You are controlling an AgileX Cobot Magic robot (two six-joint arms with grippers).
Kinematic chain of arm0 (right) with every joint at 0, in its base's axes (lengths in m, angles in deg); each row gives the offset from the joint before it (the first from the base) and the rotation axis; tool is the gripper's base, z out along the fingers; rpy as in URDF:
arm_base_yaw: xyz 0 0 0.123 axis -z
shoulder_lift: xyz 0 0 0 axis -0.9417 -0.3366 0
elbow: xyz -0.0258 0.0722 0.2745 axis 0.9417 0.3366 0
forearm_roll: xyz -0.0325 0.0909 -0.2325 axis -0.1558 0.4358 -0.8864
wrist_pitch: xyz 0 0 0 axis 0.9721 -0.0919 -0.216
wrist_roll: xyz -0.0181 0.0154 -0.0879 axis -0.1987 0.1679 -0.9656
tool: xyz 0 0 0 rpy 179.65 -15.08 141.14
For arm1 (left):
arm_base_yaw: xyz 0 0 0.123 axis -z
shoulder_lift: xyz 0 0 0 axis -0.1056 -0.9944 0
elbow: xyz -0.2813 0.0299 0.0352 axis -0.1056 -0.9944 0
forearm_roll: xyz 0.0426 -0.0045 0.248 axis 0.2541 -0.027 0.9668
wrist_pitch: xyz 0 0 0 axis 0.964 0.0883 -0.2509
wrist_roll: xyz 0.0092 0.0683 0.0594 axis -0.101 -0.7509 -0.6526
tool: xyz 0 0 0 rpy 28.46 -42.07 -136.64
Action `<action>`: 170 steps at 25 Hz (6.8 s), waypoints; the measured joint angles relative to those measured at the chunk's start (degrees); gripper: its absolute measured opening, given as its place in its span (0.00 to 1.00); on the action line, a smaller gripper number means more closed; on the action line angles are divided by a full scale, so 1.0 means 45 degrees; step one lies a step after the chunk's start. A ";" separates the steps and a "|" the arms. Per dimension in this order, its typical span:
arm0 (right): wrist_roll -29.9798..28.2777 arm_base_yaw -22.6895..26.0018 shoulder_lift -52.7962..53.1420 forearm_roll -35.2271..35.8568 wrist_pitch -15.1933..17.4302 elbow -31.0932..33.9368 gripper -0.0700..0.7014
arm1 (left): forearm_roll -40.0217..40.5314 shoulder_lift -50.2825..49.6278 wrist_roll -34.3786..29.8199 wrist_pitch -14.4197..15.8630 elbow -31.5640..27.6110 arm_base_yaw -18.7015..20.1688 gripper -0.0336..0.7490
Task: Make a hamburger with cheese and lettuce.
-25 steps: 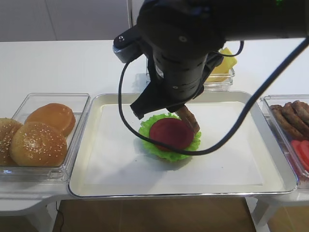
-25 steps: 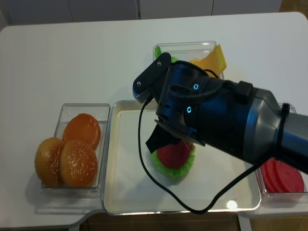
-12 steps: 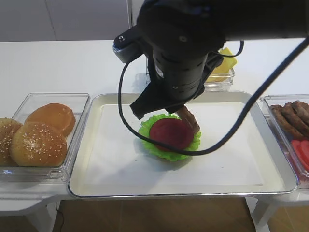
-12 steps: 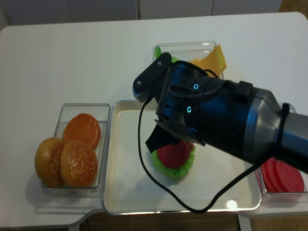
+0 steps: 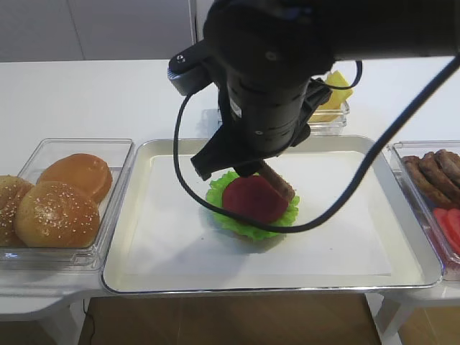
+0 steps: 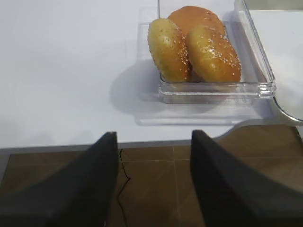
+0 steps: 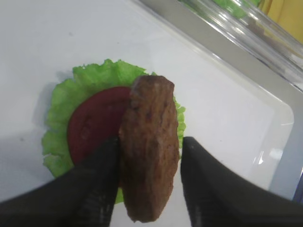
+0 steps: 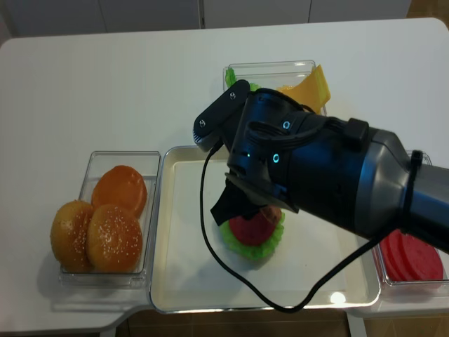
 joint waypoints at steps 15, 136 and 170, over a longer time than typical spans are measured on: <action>0.0000 0.0000 0.0000 0.0492 0.0000 0.0000 0.63 | 0.0000 0.0000 0.0000 0.0000 0.0000 0.0000 0.52; -0.5569 1.1018 2.0086 0.6567 0.3254 0.5297 0.70 | 0.0000 0.0000 0.0000 0.0000 0.0000 0.0000 0.52; -0.6300 1.1018 2.0819 0.6739 0.1244 1.0598 0.70 | 0.0000 0.0000 0.0000 0.0000 0.0000 0.0000 0.52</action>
